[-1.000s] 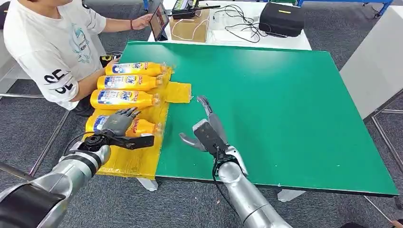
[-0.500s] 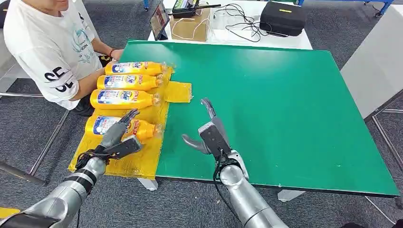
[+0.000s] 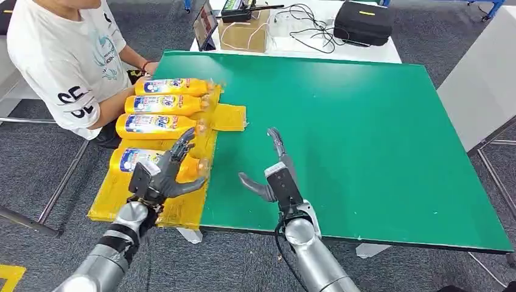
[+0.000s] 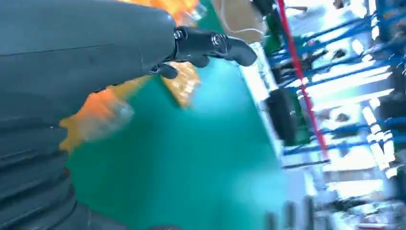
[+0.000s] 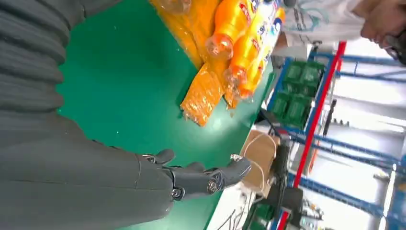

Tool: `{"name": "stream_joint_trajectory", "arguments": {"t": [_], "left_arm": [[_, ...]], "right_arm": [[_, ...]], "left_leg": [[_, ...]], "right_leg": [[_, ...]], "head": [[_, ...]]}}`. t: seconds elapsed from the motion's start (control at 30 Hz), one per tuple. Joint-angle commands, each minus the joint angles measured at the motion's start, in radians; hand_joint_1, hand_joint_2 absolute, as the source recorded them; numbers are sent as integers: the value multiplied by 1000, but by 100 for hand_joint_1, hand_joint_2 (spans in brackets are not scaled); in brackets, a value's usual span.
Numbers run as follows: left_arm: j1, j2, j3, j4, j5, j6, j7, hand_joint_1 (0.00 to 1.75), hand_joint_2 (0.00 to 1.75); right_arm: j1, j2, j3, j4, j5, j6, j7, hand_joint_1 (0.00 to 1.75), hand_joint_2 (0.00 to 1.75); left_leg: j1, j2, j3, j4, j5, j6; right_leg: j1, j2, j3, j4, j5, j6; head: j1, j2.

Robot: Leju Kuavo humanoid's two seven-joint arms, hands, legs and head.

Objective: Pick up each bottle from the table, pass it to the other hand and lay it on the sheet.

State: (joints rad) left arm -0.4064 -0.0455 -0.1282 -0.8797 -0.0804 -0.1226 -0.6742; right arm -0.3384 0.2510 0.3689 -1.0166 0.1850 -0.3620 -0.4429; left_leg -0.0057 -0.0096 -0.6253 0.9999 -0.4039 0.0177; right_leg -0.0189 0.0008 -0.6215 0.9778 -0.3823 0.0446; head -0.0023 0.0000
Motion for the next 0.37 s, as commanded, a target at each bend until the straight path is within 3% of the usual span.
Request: {"name": "stream_joint_trajectory", "arguments": {"t": [0.03,0.13,0.17,0.2,0.23,0.27,0.33,0.37], "left_arm": [[-44,-184,38,36,8,42,45,0,175],[-50,-223,10,92,54,50,88,0,175],[-63,-227,-18,135,43,83,120,0,0],[-74,-223,-63,170,-16,201,107,0,0],[-86,-227,-77,208,-8,217,85,0,0],[-82,-242,-68,225,-2,303,52,0,0],[-74,-250,-54,221,27,315,39,0,0],[-66,-257,-48,214,38,339,35,0,175]], "right_arm": [[44,-8,-19,-58,1,-17,6,0,175],[52,3,-17,-36,3,-34,4,0,175],[74,19,-44,-58,-38,-42,-31,0,175],[95,19,-47,-75,-42,-55,-39,0,175],[111,14,-42,-92,-46,-49,-38,0,0],[140,9,-40,-108,-23,-86,-50,0,0],[165,14,-49,-128,-37,-94,-64,0,0],[184,22,-61,-146,-51,-101,-74,0,175]], "left_leg": [[0,-2,1,0,-1,0],[0,-1,2,0,-1,-1],[1,-2,4,1,-3,-1],[1,-2,2,0,-1,-1],[1,-4,4,0,-2,-2],[1,-5,4,-1,-1,-1],[1,-4,5,-1,-2,-1],[1,-1,3,-1,-2,-1]], "right_leg": [[0,-2,3,0,-1,-1],[0,-1,2,0,-1,-1],[1,-3,5,0,-3,-2],[1,-3,3,0,-2,-1],[2,-6,6,0,-3,-2],[1,-7,5,-1,-3,-1],[2,-5,6,-1,-3,-1],[2,-2,4,-1,-2,-1]], "head": [[0,0],[0,0],[0,0],[-1,0],[-1,0],[0,0],[0,0],[-1,0]]}}
